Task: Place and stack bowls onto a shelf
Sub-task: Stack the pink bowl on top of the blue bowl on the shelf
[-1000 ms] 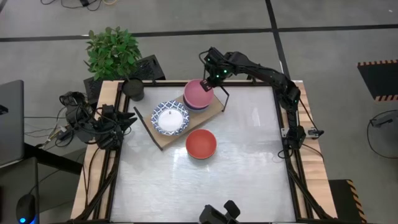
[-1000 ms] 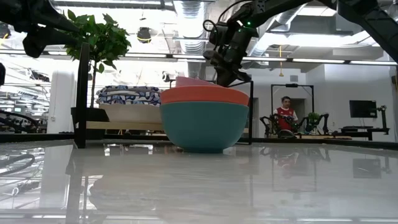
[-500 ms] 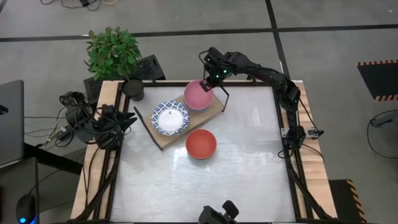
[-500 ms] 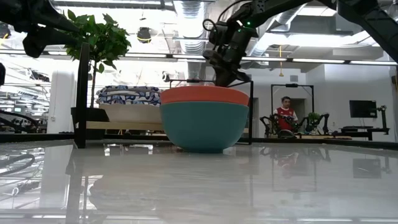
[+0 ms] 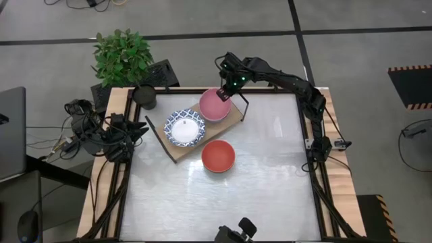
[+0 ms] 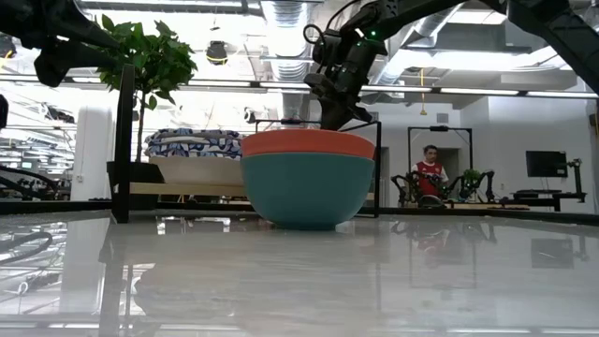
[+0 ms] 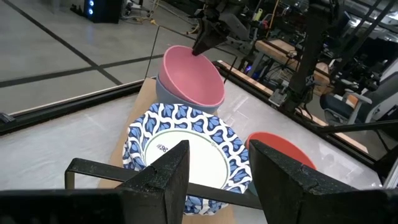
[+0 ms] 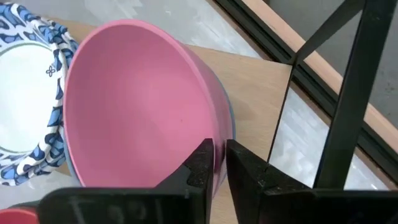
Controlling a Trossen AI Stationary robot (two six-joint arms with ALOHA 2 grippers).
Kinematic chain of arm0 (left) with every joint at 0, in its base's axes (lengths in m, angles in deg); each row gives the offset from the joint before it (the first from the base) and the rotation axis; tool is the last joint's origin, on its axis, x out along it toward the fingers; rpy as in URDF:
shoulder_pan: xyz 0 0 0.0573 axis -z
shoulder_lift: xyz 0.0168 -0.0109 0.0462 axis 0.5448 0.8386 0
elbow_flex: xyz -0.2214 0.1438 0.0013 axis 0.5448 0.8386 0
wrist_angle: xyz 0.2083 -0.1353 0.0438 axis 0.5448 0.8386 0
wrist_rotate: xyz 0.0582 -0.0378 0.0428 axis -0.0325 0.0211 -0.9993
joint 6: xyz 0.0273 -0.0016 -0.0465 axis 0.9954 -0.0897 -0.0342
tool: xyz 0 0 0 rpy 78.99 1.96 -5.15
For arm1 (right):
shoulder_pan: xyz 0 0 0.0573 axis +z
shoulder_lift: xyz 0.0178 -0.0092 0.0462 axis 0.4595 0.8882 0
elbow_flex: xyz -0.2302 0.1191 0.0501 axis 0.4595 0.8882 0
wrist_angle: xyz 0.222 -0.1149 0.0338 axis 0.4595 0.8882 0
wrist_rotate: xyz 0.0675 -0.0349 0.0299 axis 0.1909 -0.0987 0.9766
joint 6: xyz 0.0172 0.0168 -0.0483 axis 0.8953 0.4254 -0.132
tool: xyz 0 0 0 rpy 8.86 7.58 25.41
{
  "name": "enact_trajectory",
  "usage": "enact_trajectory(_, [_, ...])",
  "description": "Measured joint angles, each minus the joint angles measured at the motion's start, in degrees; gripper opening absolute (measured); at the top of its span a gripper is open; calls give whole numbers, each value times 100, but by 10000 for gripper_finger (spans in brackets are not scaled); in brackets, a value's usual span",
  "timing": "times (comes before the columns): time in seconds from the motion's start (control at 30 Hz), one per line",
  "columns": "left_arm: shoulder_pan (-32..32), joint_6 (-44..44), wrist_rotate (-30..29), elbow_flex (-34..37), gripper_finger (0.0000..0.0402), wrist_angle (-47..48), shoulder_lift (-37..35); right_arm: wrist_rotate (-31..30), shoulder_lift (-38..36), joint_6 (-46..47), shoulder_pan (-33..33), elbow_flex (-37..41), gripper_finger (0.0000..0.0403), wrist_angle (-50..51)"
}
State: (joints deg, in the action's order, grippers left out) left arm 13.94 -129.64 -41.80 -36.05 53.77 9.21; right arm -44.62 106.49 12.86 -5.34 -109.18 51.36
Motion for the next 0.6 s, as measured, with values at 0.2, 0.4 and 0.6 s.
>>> enact_trajectory(0.2, [-1,0,0,0,151,0,-1,0,-1,-53,7,0,131,-100])
enact_trajectory(0.4, [-1,0,0,1,151,0,-1,-350,-10,24,-4,0,196,-174])
enact_trajectory(0.6, [-1,0,2,1,151,2,-1,-817,-156,-16,78,-9,196,-354])
